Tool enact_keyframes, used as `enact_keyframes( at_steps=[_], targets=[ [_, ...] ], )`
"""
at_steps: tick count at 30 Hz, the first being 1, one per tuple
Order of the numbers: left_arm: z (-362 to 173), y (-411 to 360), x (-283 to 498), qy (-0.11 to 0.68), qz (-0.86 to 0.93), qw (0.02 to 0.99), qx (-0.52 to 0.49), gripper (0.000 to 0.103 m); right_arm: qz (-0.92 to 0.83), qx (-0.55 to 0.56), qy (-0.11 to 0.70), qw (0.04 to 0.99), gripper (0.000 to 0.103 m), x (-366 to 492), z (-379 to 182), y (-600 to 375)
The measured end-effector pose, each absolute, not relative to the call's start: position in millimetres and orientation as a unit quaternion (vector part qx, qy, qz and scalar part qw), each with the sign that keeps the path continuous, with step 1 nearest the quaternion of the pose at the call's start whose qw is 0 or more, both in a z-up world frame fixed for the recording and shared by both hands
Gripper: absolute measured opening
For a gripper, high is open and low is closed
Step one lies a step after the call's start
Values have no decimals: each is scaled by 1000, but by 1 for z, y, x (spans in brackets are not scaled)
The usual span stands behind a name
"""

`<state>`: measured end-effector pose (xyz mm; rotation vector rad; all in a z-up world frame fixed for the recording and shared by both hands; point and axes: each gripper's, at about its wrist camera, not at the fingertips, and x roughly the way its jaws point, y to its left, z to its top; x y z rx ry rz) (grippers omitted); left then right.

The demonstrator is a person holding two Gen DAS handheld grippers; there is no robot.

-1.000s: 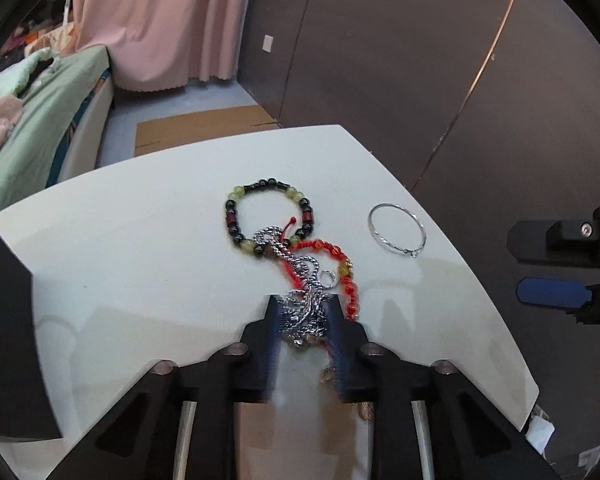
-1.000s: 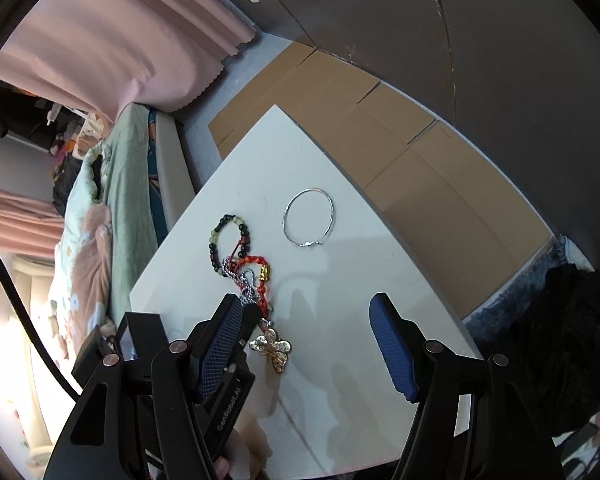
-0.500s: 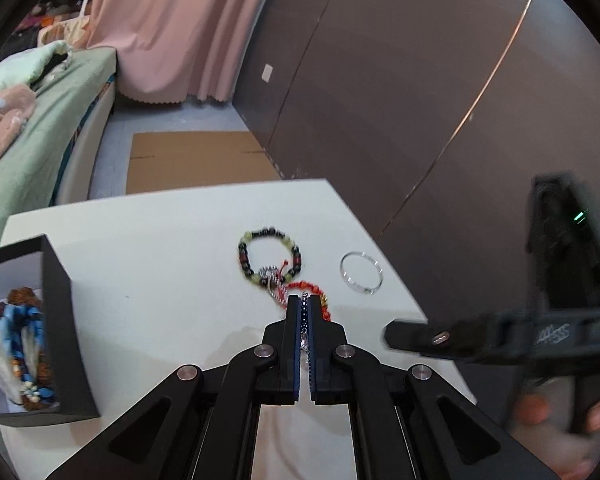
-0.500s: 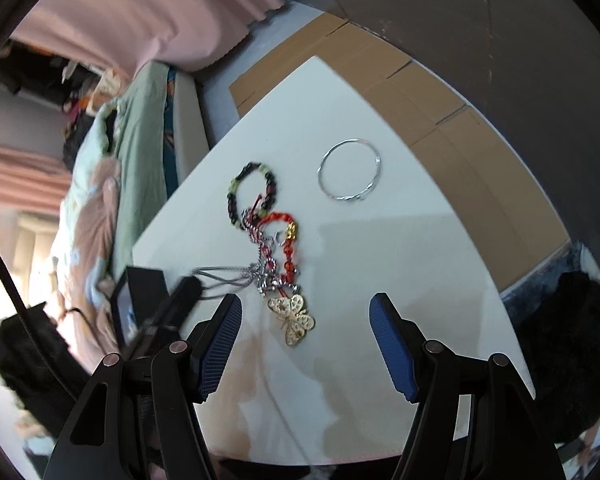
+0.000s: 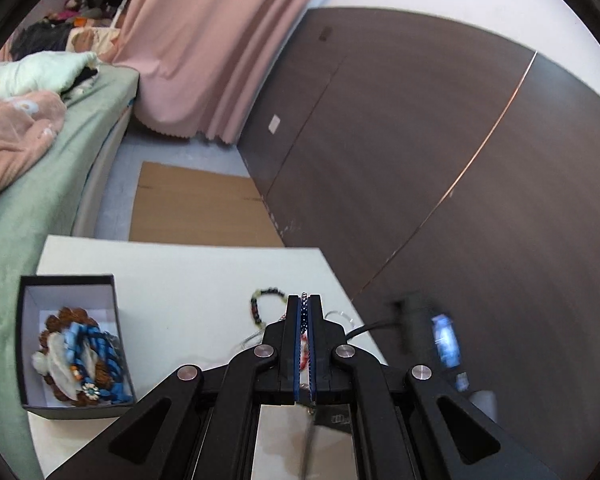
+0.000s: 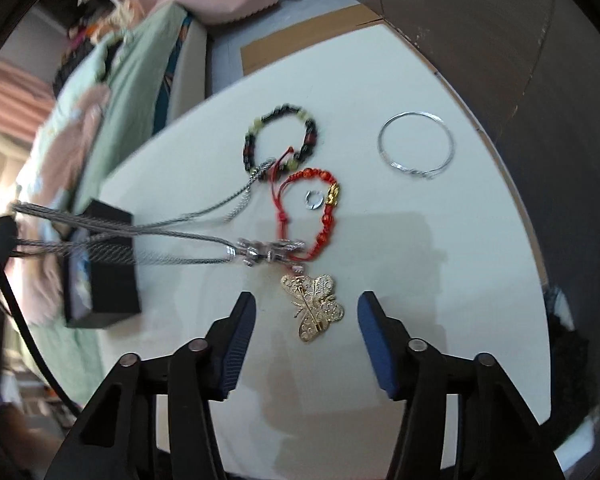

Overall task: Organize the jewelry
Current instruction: 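Lift the silver chain toward the box with the left tool while the right tool grasps the gold butterfly pendant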

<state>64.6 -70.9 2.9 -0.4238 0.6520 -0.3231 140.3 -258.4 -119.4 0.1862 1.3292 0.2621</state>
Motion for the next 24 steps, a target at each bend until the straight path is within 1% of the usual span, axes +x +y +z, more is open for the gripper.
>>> enact_keyframes(
  at_steps=[1,4,5,7,9,16,20,24],
  targets=[
    [7,-69,63,311,-157,914,-208,2,114,68,616,777,50,141,-123,-253],
    [18,-63,57,296,-158,917,-215,2,95,12,609,787,31,142,-126,-241],
    [22,-62,56,291,-157,919,-216,2,90,-1,608,789,28,142,-126,-239],
    [29,-58,54,281,-153,922,-216,2,87,-2,604,793,27,141,-125,-238],
    [37,-53,51,272,-147,927,-213,2,96,18,597,797,12,140,-120,-243],
    [68,-33,45,243,-123,938,-216,2,130,113,576,799,12,141,-100,-266],
    [83,-21,44,235,-113,936,-236,2,149,141,563,801,12,144,-91,-274],
    [91,-11,37,216,-94,944,-232,2,177,168,554,796,12,146,-85,-270]
  ],
)
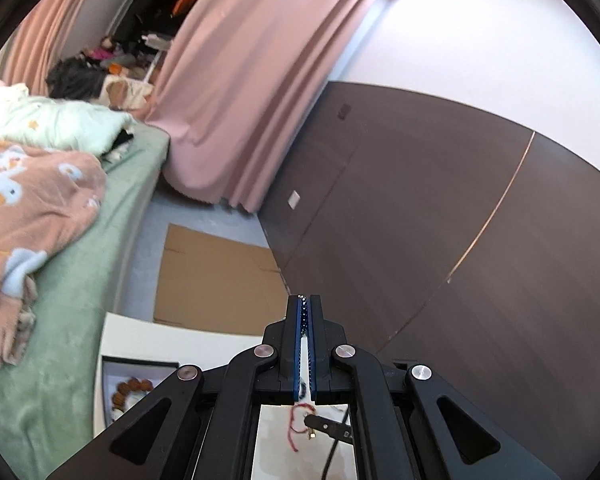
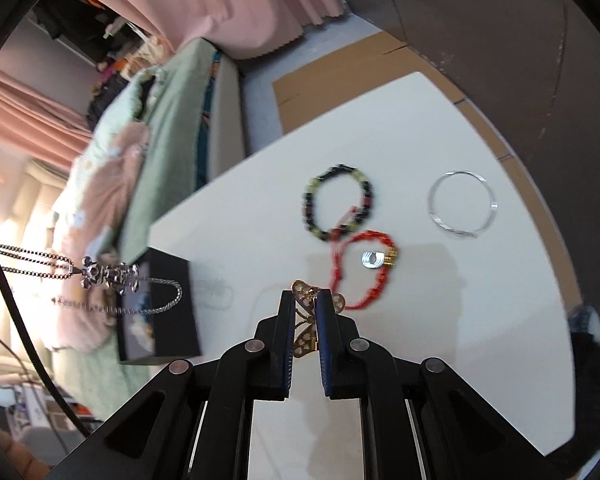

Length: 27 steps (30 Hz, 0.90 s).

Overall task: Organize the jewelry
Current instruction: 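Lift the silver chain toward the box with the left tool while the right tool grasps the gold butterfly pendant, then drop the silver chain into the black box with the left tool while the right tool drops the butterfly in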

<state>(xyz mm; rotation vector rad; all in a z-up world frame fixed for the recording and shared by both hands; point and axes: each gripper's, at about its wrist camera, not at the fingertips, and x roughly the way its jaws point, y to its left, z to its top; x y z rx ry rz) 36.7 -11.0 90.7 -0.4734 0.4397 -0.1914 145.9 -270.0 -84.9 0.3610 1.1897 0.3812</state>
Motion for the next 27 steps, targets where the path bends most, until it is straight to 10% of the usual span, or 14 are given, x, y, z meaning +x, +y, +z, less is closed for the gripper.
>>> enact_keyframes(
  at_steps=[23,27],
  targets=[
    [14,71,66,317,-51,890,-324,6,308,197,453,813,12,120,-48,-172],
    [7,86,63,328,-33,880,-342,59,319,196,454,808,12,120,-51,-156]
  ],
)
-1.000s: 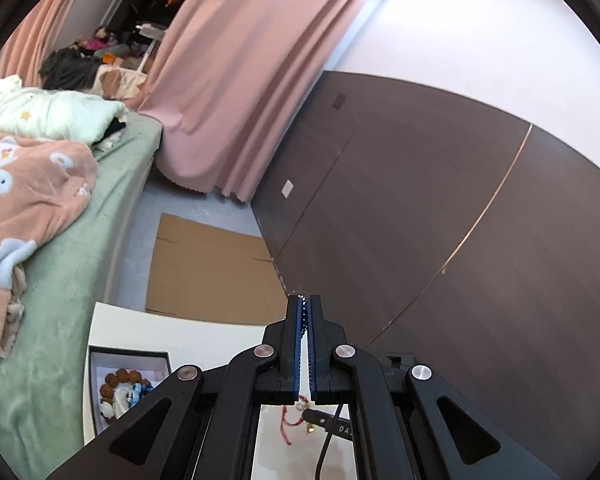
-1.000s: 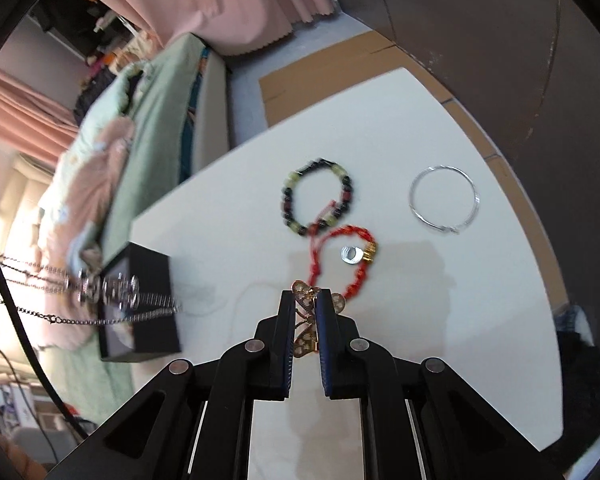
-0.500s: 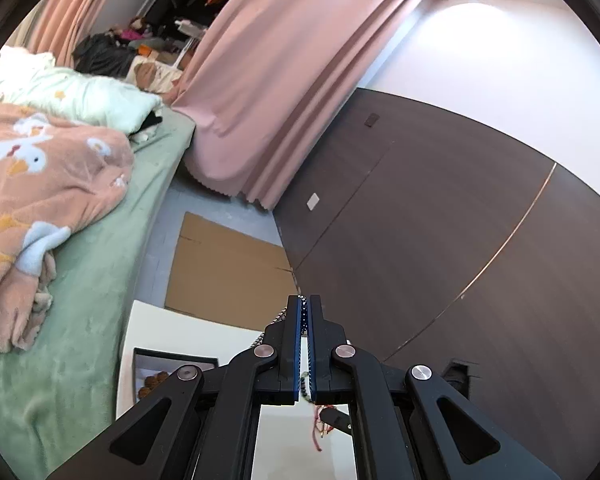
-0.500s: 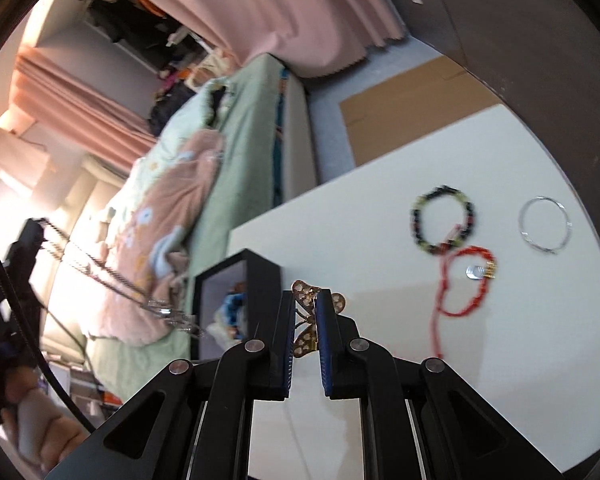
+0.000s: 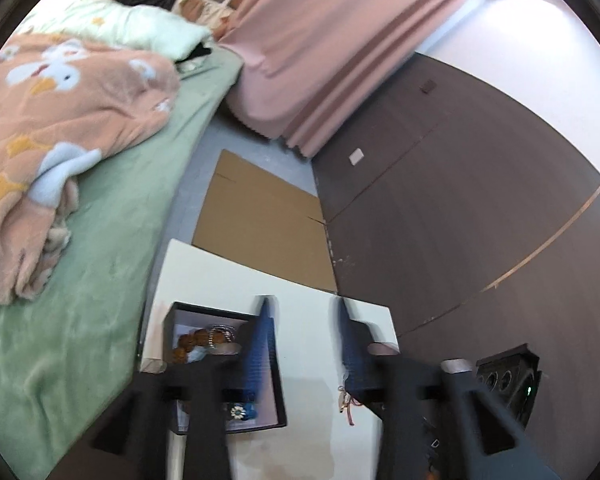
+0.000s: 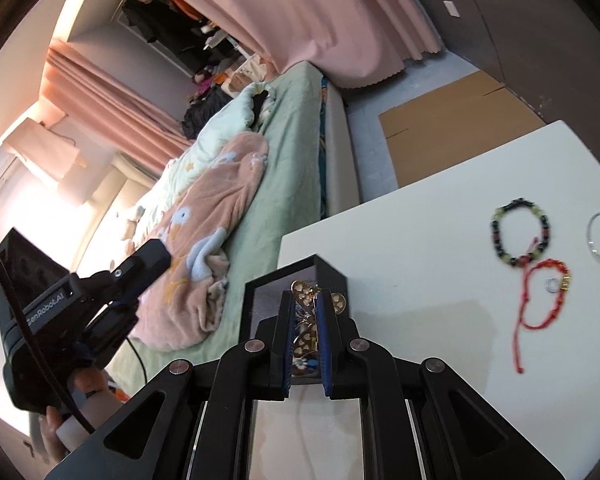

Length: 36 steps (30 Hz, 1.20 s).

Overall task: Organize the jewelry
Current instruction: 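Drop the silver chain into the black box with the left tool while the right tool drops the butterfly in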

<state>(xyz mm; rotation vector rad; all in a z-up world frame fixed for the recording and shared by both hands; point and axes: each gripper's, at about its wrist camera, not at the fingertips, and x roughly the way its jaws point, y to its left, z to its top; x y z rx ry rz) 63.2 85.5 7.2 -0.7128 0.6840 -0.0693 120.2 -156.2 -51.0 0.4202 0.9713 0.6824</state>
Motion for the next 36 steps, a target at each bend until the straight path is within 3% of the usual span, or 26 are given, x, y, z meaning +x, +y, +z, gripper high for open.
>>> enact_keyframes(
  at_steps=[1,3,16,17,20,36],
  targets=[
    [6,89,61,323,-28,879,-348,69,322,195,455,807,12,120,-52,-151],
    [6,99,57,312,-11,880,-359,72,330,191,453,806,12,119,-52,-142],
    [10,122,52,304,24,876,-373,73,361,181,462,790,12,122,-63,-73],
    [10,121,52,304,27,877,-370,73,356,175,465,792,15,122,-64,-69],
    [7,116,55,311,24,879,-360,73,345,152,487,788,56,126,-69,-68],
    [6,65,63,315,-29,895,-315,73,221,211,457,835,59,134,-47,-209]
  ],
)
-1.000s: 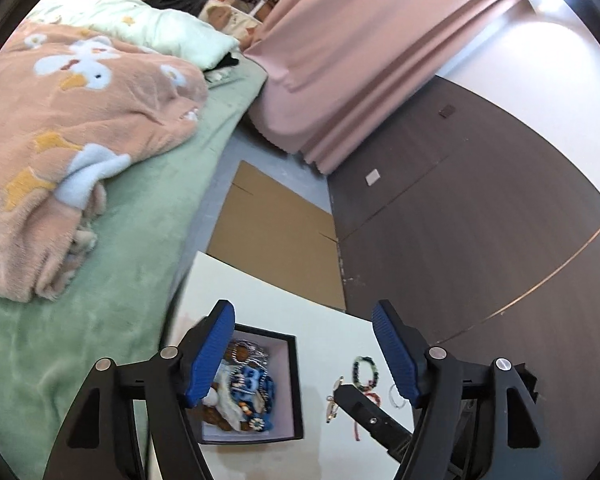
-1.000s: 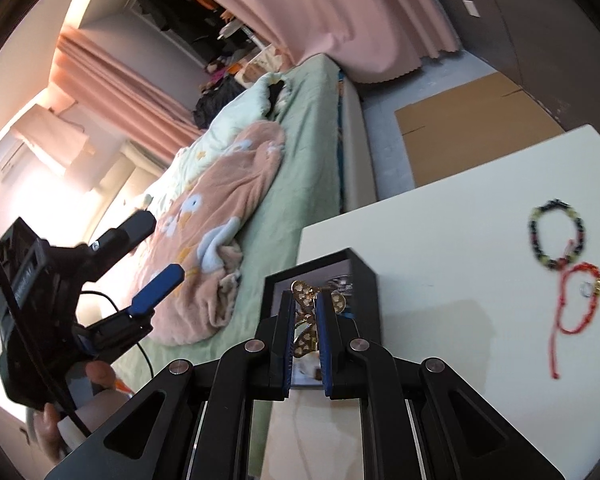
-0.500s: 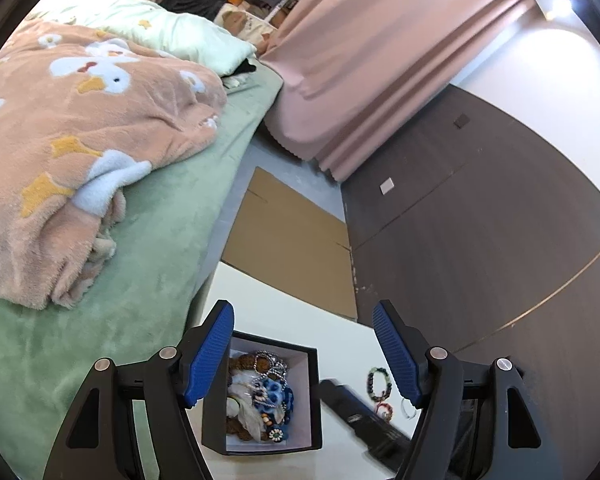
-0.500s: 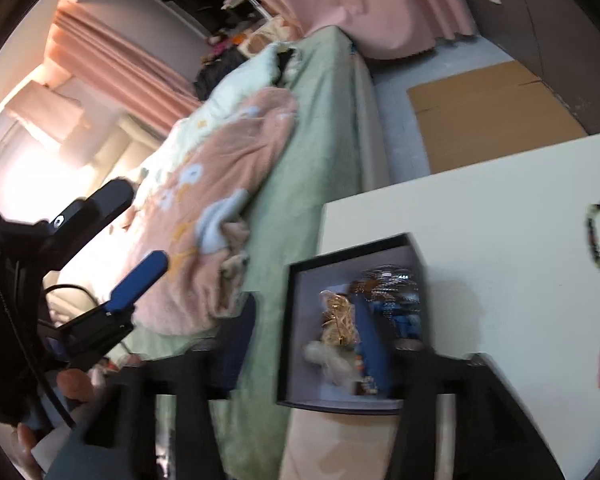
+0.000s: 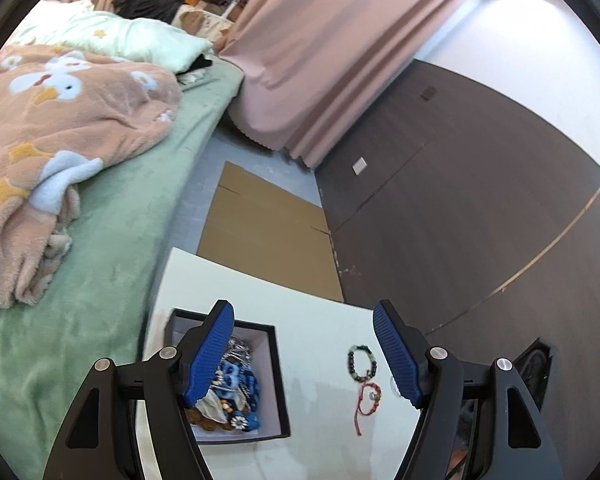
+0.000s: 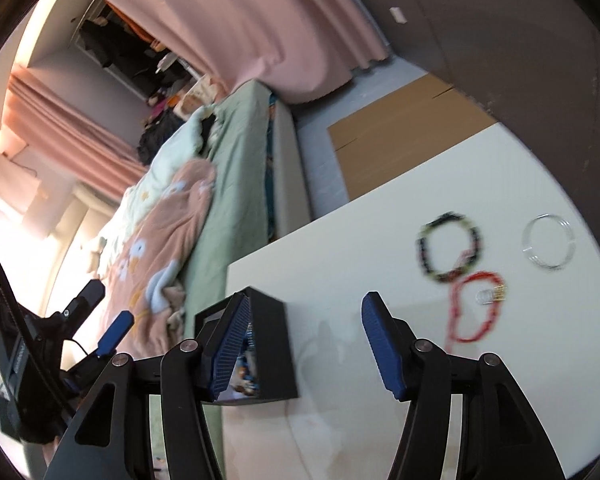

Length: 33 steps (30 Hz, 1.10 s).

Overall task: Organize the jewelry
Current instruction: 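Drop the silver chain into the black box with the left tool while the right tool drops the butterfly in, then grasp the red string bracelet with the left tool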

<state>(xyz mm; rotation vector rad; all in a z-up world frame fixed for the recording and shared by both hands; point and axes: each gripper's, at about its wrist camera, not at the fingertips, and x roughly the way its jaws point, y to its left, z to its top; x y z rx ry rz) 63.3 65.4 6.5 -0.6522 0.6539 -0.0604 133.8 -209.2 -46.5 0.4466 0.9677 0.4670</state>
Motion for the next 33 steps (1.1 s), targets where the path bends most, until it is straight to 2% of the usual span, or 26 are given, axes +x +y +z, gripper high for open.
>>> enact_keyframes(
  at_steps=[13,21,33],
  targets=[
    [0,1,73,336,-75,902,-261,73,164,236,449,846,59,130,-37,-281],
    [-16,-42,83,363,-106,899,-221,73,126,256,473,833,59,133,-47,-309],
    [-48,-90,101,406,-127,888,-173,58,83,282,517,804,59,135,-70,-344]
  ],
)
